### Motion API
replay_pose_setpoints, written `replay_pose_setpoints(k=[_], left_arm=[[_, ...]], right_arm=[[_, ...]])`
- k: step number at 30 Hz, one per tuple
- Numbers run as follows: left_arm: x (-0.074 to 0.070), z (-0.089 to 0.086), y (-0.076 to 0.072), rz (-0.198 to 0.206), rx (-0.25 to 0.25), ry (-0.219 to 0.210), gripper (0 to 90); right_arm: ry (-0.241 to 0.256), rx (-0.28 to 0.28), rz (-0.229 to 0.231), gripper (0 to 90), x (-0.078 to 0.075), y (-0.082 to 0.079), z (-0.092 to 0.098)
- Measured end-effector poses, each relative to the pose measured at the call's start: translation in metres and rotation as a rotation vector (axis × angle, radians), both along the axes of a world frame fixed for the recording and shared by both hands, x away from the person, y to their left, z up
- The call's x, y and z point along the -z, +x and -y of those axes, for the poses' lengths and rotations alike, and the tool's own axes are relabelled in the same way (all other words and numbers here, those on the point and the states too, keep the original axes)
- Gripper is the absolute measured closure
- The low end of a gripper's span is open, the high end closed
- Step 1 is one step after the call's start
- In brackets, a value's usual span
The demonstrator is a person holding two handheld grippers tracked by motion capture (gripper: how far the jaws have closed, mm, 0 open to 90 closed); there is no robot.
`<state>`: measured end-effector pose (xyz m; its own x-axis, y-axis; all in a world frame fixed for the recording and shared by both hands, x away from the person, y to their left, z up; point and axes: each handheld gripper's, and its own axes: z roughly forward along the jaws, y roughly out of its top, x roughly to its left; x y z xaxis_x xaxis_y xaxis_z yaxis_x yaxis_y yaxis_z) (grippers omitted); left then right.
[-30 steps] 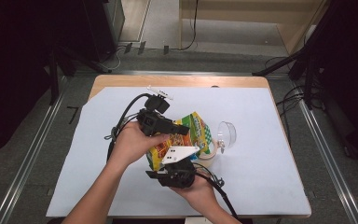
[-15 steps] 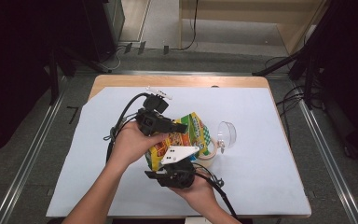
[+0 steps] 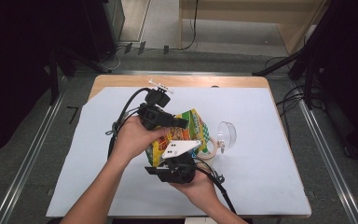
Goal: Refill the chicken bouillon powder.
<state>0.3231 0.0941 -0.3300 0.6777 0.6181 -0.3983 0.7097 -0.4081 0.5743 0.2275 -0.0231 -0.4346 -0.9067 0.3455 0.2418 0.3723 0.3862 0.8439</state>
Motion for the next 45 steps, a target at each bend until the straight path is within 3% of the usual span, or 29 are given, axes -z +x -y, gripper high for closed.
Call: replay_pose_setpoints(k=[4,10,17,26,29,39,45], left_arm=[[0.004,-0.004,0.003,-0.016,-0.004,-0.009,77.5],[0.006,-0.009,-0.001,-0.003,-0.006,-0.008,74.5],[0.007,-0.009,-0.002,-0.014,-0.004,-0.027,72.0],[0.005,-0.009,0.002,-0.01,-0.002,-0.055,68.2],[0.002,-0.008,0.001,-0.025,0.006,-0.061,70.6],[-0.003,-0.004,-0.006,0.005,0.012,-0.032,78.6],[-0.005,-0.003,-0.003,0.009,0.006,-0.022,79.6]], right_arm=[[0.001,0.003,-0.005,73.1,0.0,0.003,-0.002],[-0.006,-0.016,-0.017,73.0,0.001,0.0,-0.005],[-0.002,-0.015,-0.026,73.0,0.0,-0.003,-0.005],[0.008,-0.01,-0.033,73.0,-0.003,0.003,-0.006],[0.0,-0.003,-0.036,73.0,-0.002,0.004,-0.007],[0.0,0.003,-0.019,73.5,-0.002,0.001,-0.006],[0.017,0.001,-0.054,73.7,-0.004,0.003,-0.007]])
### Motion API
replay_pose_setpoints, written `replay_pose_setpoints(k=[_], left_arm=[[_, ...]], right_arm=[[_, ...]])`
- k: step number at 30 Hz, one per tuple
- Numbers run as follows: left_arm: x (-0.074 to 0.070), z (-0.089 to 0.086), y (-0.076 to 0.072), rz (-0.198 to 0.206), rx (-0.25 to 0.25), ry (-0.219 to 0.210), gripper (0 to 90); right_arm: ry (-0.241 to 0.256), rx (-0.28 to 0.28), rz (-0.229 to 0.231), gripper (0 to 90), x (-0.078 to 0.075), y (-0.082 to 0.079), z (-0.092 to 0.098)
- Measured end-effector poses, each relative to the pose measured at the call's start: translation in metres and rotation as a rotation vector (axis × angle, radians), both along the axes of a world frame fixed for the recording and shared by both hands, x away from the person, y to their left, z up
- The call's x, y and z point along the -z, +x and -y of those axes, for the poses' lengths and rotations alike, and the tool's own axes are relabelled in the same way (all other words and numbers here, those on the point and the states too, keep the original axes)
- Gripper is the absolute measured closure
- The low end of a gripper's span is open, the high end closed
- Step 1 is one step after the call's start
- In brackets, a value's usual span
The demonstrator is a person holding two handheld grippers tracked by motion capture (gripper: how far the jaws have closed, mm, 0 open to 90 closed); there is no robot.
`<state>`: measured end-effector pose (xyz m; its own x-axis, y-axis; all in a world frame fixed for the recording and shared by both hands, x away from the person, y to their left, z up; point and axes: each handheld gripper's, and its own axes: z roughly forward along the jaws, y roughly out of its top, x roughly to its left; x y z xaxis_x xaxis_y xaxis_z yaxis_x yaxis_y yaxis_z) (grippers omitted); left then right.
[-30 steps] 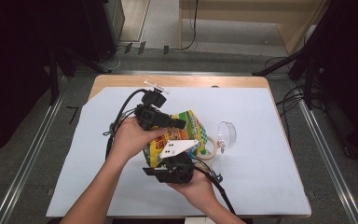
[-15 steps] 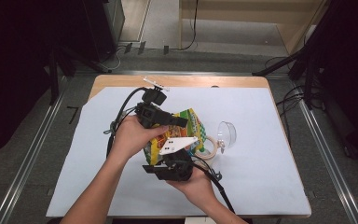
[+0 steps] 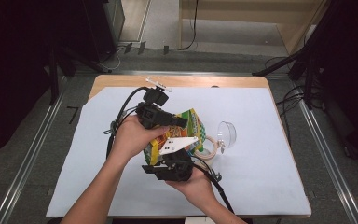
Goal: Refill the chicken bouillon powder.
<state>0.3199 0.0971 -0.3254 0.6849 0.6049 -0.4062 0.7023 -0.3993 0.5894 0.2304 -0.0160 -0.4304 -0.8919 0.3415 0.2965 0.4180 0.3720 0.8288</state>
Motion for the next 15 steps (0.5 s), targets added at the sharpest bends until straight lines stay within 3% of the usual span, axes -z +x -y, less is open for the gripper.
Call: replay_pose_setpoints(k=[15], left_arm=[[0.0063,-0.0017,0.0048,-0.015,-0.011,-0.007,77.1]], right_arm=[[-0.017,0.004,0.008,73.5,0.0,0.0002,0.001]])
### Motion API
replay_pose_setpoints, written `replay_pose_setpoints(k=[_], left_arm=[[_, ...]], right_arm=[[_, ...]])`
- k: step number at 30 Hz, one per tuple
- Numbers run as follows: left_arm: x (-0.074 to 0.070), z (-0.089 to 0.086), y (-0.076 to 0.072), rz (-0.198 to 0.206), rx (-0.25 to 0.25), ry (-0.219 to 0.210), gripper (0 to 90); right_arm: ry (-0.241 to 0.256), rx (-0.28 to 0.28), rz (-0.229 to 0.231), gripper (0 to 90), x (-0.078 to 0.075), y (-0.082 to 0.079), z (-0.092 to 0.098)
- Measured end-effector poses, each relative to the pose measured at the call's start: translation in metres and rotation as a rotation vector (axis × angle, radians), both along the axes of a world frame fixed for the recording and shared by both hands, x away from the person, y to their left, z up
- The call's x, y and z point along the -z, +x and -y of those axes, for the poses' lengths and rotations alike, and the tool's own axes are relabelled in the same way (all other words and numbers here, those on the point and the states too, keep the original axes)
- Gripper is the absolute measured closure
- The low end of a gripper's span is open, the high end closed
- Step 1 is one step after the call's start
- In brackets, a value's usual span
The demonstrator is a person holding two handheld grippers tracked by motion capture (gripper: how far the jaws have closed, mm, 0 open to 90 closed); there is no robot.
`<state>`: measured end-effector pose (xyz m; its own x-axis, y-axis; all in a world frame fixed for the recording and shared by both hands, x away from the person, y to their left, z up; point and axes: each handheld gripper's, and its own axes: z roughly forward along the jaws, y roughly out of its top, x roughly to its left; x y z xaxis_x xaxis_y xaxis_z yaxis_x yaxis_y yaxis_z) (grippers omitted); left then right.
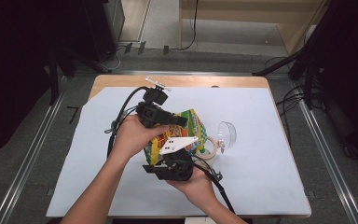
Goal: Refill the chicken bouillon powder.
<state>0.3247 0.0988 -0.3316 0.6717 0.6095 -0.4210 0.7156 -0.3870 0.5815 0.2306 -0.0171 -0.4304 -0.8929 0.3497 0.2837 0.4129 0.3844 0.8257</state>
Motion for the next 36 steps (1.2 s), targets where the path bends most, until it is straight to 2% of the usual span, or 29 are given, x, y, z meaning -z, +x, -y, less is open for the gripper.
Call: replay_pose_setpoints(k=[7,12,18,21,27,36], left_arm=[[-0.0032,-0.0005,-0.0017,0.025,-0.004,-0.02,75.8],[-0.0052,0.0026,-0.0056,0.037,0.004,-0.006,75.8],[-0.0034,0.002,-0.0036,0.032,0.001,0.002,75.2],[-0.0046,0.0007,-0.0041,0.037,0.004,-0.007,75.2],[-0.0048,0.0031,-0.0062,0.048,0.01,0.008,75.2],[-0.0062,0.004,-0.0089,0.052,0.013,0.003,75.8]], right_arm=[[0.001,0.001,0.004,73.5,-0.0036,-0.0002,0.002],[0.002,0.0,0.006,73.6,-0.0035,-0.0006,0.0017],[0.011,0.001,-0.007,73.6,-0.0023,-0.0011,0.0024],[0.01,0.001,0.004,73.5,-0.0032,-0.0015,0.0023],[0.005,0.001,0.003,73.6,-0.0015,-0.0003,0.002],[-0.001,0.004,0.016,73.6,0.0004,-0.0007,0.0029]])
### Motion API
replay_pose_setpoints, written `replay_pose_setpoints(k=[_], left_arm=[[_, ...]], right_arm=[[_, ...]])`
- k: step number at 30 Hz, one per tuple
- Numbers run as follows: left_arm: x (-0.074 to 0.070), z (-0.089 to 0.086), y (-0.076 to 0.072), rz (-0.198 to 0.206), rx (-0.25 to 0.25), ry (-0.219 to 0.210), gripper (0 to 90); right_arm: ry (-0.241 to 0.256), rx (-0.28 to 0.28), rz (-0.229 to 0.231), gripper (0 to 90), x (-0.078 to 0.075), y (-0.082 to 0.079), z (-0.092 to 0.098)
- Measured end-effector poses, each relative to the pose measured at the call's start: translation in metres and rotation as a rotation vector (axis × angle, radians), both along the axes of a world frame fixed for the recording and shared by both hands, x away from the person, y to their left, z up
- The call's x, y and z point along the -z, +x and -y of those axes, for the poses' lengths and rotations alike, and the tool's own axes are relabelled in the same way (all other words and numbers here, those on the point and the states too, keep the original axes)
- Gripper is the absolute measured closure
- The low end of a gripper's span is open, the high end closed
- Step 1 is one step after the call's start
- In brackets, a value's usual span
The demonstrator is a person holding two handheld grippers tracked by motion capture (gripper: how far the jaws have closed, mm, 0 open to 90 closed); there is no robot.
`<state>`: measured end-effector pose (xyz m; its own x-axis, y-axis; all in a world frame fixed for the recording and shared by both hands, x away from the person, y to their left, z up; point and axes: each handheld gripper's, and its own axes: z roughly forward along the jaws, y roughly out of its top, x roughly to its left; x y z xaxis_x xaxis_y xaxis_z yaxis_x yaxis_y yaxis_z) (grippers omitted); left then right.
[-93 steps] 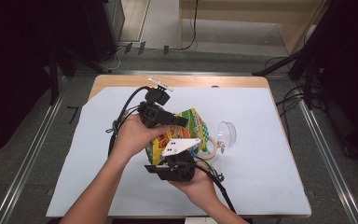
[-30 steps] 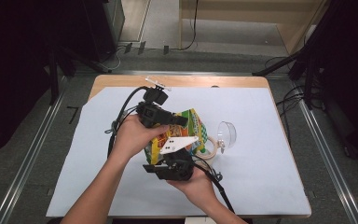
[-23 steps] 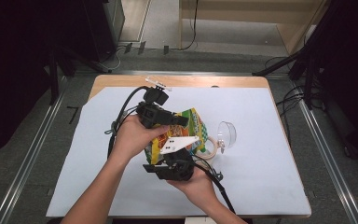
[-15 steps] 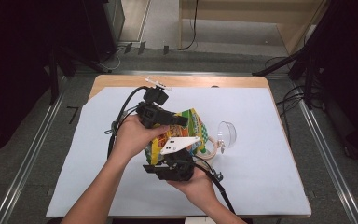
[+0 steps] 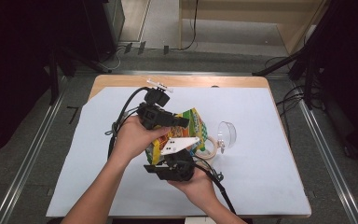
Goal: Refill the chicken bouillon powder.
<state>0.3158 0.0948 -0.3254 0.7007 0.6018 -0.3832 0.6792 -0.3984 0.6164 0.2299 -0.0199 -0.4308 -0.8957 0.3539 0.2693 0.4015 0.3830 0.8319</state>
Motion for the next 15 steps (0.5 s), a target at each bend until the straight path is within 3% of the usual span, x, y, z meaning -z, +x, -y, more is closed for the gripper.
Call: replay_pose_setpoints(k=[15], left_arm=[[-0.001,-0.0012,-0.0005,0.001,0.001,-0.004,76.2]], right_arm=[[-0.005,0.016,0.003,71.6,0.0015,0.0019,0.0011]])
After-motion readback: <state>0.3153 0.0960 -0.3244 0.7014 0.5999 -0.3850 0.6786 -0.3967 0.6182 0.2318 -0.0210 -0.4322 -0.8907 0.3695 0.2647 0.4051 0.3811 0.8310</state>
